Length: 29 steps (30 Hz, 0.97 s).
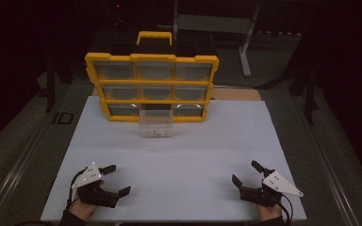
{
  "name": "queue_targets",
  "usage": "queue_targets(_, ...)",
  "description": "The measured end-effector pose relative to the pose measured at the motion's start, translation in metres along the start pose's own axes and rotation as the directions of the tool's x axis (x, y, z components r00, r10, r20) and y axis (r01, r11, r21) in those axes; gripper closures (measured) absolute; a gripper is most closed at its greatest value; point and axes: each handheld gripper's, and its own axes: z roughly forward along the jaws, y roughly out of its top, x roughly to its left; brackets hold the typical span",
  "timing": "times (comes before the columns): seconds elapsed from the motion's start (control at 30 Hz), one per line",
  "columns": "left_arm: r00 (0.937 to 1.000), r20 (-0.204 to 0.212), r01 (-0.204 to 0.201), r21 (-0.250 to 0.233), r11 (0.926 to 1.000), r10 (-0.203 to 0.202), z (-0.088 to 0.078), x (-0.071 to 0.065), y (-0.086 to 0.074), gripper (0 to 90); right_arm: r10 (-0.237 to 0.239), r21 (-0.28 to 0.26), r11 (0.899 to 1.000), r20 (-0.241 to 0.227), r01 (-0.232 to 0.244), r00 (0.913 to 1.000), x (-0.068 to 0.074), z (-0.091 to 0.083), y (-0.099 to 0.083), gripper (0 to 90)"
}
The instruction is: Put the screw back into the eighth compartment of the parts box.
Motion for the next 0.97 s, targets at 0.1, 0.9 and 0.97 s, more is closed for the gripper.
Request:
queue_targets(0.1,1.0,0.004,0.005,-0.007,1.0,-0.005,0.0007,0.0004,-0.0002,0.0,0.001,0.0,1.0,0.0,-0.001,1.0,-0.0002,-0.0001,-0.0001,9.1)
queue_targets(0.9,0.9995,-0.029,-0.015,-0.066,0.9977,0.013,-0.0018,-0.001,-0.0023,0.0,-0.003,0.01,1.0,-0.006,0.003,1.0,0.0004,0.0022,-0.0014,9.1)
queue_targets(0.97,0.9994,-0.031,-0.016,-0.063,0.9979,0.014,-0.0016,-0.0009,-0.0027,0.0,-0.003,0.01,1.0,-0.006,0.004,1.0,0.0004,0.0023,-0.0014,9.1)
